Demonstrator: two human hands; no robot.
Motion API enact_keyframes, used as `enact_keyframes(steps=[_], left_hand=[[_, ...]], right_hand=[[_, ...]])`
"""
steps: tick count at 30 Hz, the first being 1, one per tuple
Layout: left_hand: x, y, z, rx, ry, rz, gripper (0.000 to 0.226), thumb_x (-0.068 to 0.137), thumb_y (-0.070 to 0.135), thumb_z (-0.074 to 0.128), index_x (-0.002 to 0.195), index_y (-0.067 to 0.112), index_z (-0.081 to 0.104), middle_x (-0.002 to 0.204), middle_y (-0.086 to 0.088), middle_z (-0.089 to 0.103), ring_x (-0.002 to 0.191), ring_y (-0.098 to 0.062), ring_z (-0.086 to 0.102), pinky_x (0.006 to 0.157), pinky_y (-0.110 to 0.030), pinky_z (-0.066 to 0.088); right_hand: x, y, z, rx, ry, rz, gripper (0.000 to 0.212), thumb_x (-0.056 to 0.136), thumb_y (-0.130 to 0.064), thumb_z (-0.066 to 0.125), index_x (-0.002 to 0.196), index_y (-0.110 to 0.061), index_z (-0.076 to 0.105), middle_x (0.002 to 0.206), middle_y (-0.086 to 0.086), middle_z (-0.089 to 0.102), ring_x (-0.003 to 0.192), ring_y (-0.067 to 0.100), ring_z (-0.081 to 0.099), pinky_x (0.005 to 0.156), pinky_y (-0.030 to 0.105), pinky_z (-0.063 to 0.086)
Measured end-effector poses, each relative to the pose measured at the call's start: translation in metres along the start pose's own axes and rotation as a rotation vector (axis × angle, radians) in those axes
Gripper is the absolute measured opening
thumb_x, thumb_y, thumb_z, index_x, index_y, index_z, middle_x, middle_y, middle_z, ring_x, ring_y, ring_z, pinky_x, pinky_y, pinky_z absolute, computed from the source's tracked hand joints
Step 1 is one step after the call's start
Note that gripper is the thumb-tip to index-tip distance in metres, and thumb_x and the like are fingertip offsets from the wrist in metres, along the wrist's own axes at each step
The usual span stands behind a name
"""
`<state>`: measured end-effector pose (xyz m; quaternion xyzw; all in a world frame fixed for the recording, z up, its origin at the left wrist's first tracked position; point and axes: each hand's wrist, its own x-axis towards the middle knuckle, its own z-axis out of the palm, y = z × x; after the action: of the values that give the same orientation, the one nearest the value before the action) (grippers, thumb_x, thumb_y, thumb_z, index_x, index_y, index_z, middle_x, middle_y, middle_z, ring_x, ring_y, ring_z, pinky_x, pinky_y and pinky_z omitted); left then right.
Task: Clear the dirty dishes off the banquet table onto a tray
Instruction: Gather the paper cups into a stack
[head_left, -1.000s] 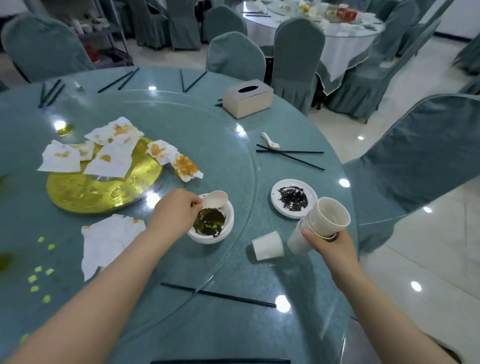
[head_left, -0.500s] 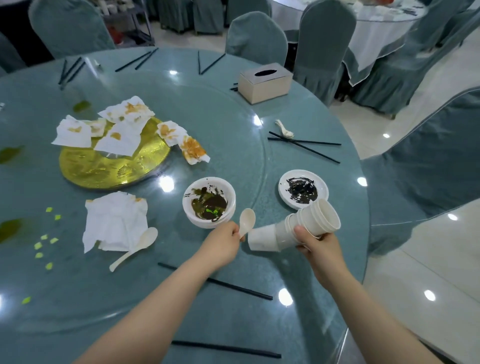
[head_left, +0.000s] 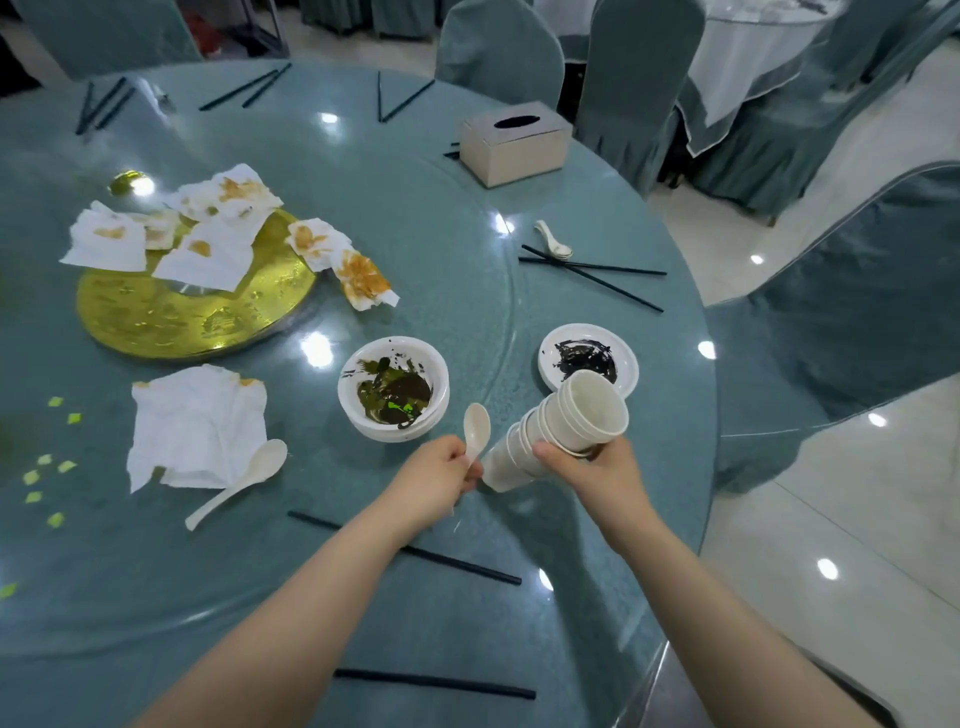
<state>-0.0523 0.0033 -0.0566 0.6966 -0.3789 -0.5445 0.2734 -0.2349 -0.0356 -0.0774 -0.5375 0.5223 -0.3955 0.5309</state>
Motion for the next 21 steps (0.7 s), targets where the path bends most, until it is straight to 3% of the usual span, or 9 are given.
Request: enact_keyframes(steps=[2,5,10,15,19,21], left_hand=[[-0.009,0.002,-0.008,-0.027,0.030,0.000,0.021,0.094,0.003,0.035,0.081,0.008,0.051,0.087,-0.009,0.067,0.070,-0.018,0.064,0.070,-0.034,0.048],[-0.023,0.002,-0.027,-0.053,0.064,0.013,0.019,0.095,0.005,0.036,0.086,0.009,0.052,0.087,-0.012,0.071,0.071,-0.022,0.067,0.078,-0.039,0.053],[-0.043,-0.011,-0.064,-0.094,0.214,0.026,0.017,0.095,0.010,0.043,0.086,0.009,0.057,0.074,-0.009,0.073,0.061,-0.019,0.067,0.065,-0.032,0.053],[-0.059,-0.036,-0.100,-0.143,0.310,-0.005,0.016,0.095,0.009,0.045,0.087,0.009,0.059,0.069,-0.007,0.072,0.058,-0.018,0.066,0.061,-0.028,0.053],[-0.074,-0.071,-0.125,-0.185,0.403,-0.052,0.018,0.091,0.002,0.045,0.084,0.008,0.060,0.067,-0.007,0.069,0.057,-0.019,0.061,0.058,-0.026,0.050],[-0.080,-0.093,-0.134,-0.164,0.440,-0.082,0.018,0.090,0.003,0.047,0.083,0.008,0.063,0.071,-0.007,0.067,0.057,-0.017,0.058,0.057,-0.025,0.048]], right_hand=[[0.002,-0.006,0.006,-0.024,0.051,-0.050,0.052,0.070,-0.006,0.081,0.116,-0.016,0.057,0.108,-0.004,0.068,0.097,0.006,0.063,0.085,0.025,0.051],[0.008,-0.014,0.013,-0.055,0.101,-0.130,0.065,0.068,-0.007,0.082,0.122,-0.022,0.049,0.116,-0.011,0.062,0.102,-0.001,0.059,0.083,0.013,0.048],[0.012,-0.015,0.024,-0.174,-0.017,-0.091,0.069,0.069,-0.013,0.082,0.123,-0.032,0.044,0.111,-0.028,0.057,0.095,-0.020,0.054,0.077,0.000,0.041],[0.001,-0.007,0.036,-0.256,-0.123,-0.093,0.076,0.066,-0.013,0.081,0.126,-0.037,0.041,0.112,-0.033,0.056,0.103,-0.018,0.052,0.082,0.003,0.041],[-0.005,-0.002,0.031,-0.250,-0.067,-0.081,0.077,0.068,-0.005,0.081,0.130,-0.031,0.041,0.118,-0.024,0.057,0.106,-0.009,0.056,0.089,0.019,0.043],[-0.010,0.003,0.031,-0.287,-0.076,-0.039,0.081,0.068,-0.007,0.082,0.134,-0.027,0.041,0.125,-0.012,0.058,0.111,0.004,0.057,0.095,0.029,0.045]])
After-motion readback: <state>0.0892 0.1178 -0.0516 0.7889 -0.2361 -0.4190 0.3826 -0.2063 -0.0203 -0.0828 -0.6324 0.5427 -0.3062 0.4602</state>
